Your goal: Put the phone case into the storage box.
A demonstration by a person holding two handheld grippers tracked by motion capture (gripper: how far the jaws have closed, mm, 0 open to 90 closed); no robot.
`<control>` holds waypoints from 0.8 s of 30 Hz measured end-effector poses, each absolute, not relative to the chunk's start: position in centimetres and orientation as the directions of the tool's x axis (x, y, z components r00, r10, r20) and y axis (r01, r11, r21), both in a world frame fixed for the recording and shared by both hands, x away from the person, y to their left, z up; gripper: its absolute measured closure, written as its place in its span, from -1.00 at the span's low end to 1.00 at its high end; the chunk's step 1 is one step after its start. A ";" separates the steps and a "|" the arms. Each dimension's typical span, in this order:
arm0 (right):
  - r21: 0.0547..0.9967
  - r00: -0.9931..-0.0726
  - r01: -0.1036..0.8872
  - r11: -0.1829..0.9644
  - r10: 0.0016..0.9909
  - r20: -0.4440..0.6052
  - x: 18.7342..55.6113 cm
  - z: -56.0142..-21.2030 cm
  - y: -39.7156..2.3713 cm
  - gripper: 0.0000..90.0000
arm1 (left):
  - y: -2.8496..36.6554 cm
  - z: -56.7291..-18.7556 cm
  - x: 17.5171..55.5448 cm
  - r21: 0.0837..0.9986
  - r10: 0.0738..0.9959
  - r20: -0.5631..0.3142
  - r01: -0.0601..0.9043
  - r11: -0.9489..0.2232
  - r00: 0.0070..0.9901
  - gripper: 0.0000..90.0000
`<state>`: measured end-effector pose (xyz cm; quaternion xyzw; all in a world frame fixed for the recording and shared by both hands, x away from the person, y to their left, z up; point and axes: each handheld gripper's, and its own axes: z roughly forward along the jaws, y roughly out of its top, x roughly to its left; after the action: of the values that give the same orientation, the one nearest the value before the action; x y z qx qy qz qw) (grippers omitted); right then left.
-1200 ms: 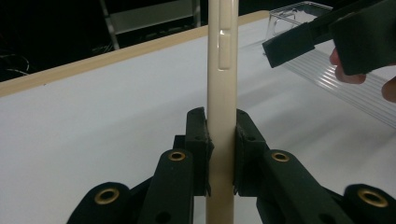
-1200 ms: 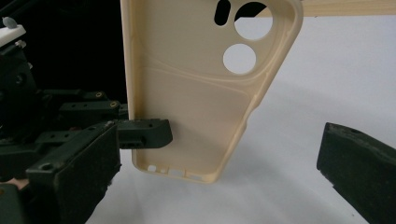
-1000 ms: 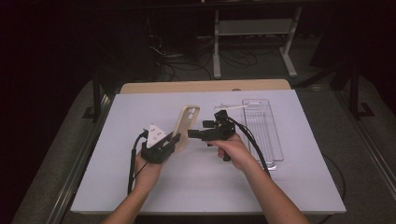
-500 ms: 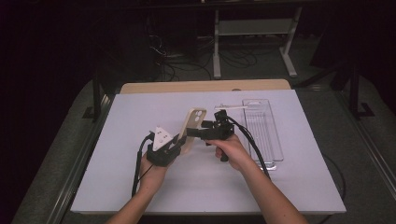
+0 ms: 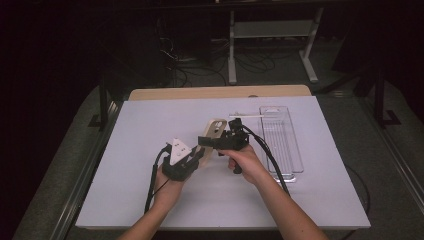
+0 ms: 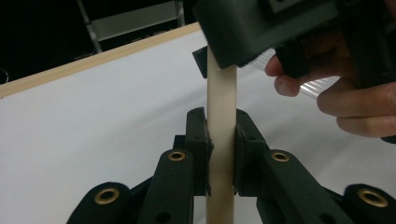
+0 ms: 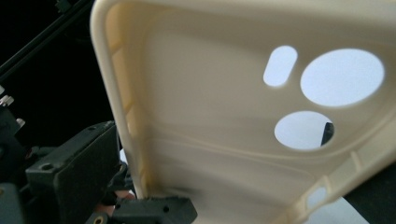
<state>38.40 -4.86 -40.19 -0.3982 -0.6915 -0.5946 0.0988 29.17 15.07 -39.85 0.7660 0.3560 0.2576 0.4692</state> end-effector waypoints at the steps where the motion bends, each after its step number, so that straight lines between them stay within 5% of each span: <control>1: 0.742 -0.661 0.670 -0.028 0.433 0.613 38.4 -40.2 -4.8 -1.00 | 15.0 -39.8 29.2 0.902 0.787 0.061 0.303 -0.306 0.613 0.76; 24: 0.727 -0.627 0.686 -0.041 0.475 0.618 38.3 -40.2 -5.0 -0.81 | 14.8 -40.1 29.1 0.900 0.776 0.058 0.304 -0.313 0.628 0.63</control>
<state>38.33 -4.97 -40.22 -0.4226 -0.6867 -0.5845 0.0903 29.14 14.81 -40.09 0.7703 0.3506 0.2514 0.4696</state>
